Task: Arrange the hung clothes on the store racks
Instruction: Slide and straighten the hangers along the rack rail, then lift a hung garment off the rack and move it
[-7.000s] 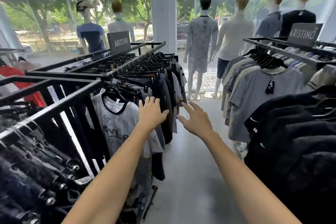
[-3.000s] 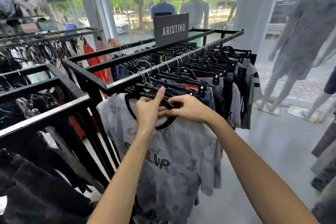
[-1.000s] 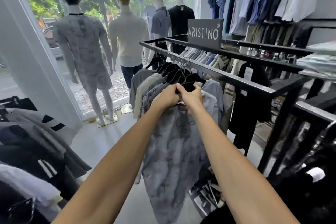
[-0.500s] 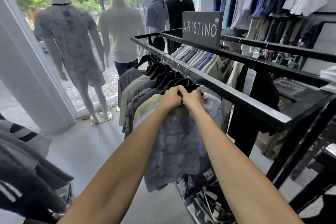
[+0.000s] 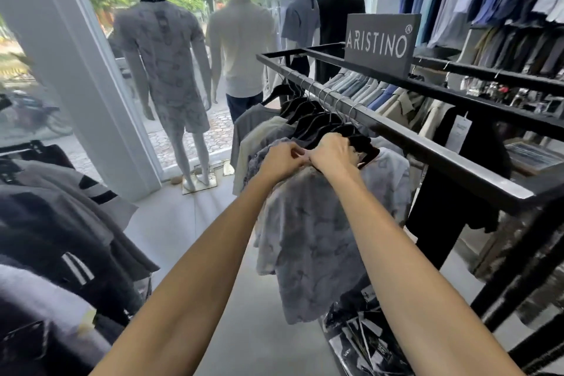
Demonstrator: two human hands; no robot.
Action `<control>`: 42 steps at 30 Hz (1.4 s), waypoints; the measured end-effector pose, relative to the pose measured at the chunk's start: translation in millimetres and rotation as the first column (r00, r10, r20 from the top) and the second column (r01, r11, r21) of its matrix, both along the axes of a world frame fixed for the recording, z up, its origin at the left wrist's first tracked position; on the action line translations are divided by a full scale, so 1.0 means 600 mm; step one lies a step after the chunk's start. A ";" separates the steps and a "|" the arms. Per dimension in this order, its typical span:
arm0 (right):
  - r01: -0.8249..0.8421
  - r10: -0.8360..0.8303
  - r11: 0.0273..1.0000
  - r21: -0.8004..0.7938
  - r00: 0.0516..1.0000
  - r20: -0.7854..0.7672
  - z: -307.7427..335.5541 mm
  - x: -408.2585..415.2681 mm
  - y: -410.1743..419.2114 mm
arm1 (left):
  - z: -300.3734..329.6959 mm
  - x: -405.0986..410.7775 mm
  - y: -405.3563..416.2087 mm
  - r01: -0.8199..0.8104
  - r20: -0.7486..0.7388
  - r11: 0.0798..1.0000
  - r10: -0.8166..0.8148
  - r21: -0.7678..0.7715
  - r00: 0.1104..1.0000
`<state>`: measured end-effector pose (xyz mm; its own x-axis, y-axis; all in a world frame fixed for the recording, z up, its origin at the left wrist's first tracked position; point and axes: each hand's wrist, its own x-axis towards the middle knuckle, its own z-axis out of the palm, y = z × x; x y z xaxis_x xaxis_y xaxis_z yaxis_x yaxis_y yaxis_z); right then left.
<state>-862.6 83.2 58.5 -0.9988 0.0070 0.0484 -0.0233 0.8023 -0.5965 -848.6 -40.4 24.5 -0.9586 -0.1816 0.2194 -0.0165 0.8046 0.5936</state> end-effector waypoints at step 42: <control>-0.987 0.995 -0.012 -0.161 0.004 -0.102 -0.049 1.058 -0.524 | -0.016 1.305 -0.362 -0.928 -0.243 0.329 0.899 -0.172 0.364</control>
<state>-228.0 -231.4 28.8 -0.0189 -0.9888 0.1481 -0.6959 -0.0934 -0.7120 -65.8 -257.6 14.8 -0.1966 -0.8587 0.4733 -0.7971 0.4211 0.4328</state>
